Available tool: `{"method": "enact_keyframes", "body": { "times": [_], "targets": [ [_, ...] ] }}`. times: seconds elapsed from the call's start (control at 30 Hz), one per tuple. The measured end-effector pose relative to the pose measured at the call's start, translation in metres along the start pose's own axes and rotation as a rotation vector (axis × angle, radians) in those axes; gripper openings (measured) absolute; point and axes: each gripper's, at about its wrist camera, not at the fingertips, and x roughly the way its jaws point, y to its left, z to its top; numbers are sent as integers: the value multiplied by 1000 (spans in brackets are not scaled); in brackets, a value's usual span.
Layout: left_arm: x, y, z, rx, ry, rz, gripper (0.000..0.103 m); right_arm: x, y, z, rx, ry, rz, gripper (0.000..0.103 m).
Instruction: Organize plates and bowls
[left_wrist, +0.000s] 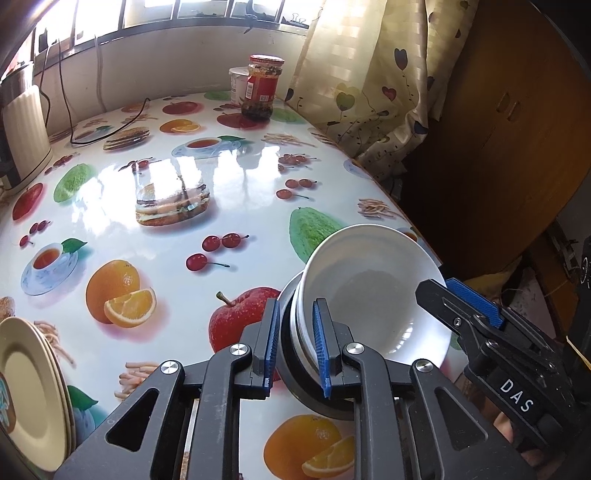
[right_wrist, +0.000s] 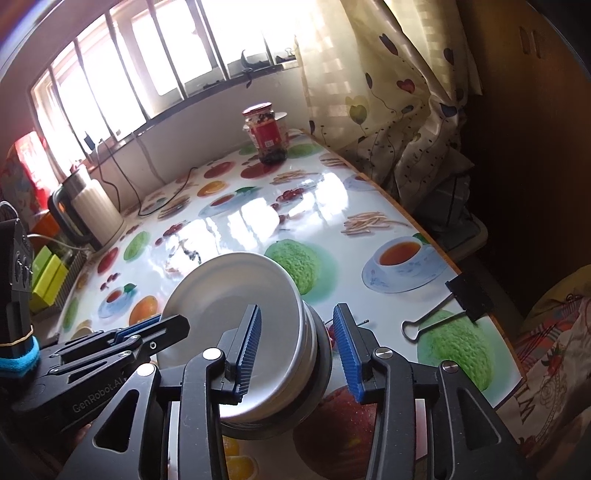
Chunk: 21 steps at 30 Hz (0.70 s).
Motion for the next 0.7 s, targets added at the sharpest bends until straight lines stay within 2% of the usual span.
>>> {"method": "enact_keyframes", "body": {
  "times": [0.3,0.43,0.7],
  "targets": [
    [-16,3,-5,7,-56,9,26,-12,-2,-5,11,-30,3,48],
    [-22,8,-9,6,-80,25,40,-18,-6,-7,29,-45,1,49],
    [-31,27,-19,-33,-102,44,40,-32,-23,-13,66,-75,-21,51]
  ]
}}
